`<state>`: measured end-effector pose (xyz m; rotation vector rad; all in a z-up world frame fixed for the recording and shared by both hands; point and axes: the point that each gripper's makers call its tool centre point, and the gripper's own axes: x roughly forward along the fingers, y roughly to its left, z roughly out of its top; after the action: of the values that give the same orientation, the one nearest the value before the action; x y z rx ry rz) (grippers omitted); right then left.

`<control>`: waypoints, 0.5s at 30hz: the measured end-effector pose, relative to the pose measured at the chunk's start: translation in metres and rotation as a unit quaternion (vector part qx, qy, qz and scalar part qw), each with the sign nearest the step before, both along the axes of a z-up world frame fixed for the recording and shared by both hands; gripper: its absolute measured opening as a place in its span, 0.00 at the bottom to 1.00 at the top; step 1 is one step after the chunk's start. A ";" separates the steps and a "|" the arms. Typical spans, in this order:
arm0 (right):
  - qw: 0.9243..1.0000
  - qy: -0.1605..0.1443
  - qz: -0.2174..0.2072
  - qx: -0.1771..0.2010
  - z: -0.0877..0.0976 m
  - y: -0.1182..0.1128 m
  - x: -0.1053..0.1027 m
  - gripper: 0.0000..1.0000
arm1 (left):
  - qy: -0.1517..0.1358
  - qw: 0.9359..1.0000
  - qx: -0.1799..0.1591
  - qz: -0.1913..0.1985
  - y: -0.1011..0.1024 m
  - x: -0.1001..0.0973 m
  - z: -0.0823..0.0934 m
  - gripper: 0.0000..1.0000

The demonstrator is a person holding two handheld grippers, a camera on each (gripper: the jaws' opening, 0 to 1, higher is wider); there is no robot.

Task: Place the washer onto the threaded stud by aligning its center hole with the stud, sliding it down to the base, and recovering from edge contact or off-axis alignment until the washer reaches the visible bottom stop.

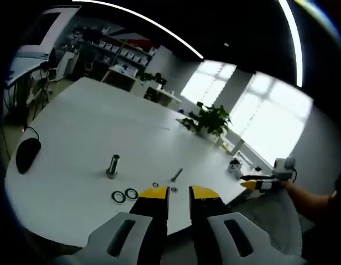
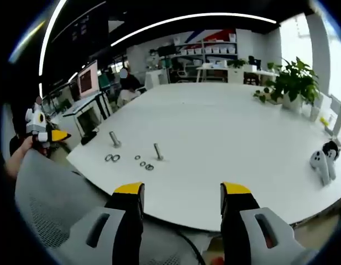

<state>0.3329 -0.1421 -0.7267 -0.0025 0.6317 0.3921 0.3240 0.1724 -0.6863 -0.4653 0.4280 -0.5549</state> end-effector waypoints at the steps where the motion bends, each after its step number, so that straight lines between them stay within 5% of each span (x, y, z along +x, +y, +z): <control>1: 1.000 0.000 0.001 0.001 0.000 0.000 0.000 0.56 | 0.000 1.000 -0.010 0.008 0.003 0.001 0.002 0.11; 5: 1.000 0.001 0.005 0.001 0.000 0.000 0.001 0.56 | 0.021 1.000 0.005 -0.022 -0.006 -0.004 -0.007 0.11; 15: 0.999 0.005 0.033 0.009 -0.003 -0.003 0.005 0.50 | 0.028 1.000 0.003 -0.007 -0.010 0.000 -0.006 0.11</control>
<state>0.3382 -0.1449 -0.7298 -0.0050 0.6400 0.4623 0.3244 0.1623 -0.6926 -0.4735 0.4863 -0.5552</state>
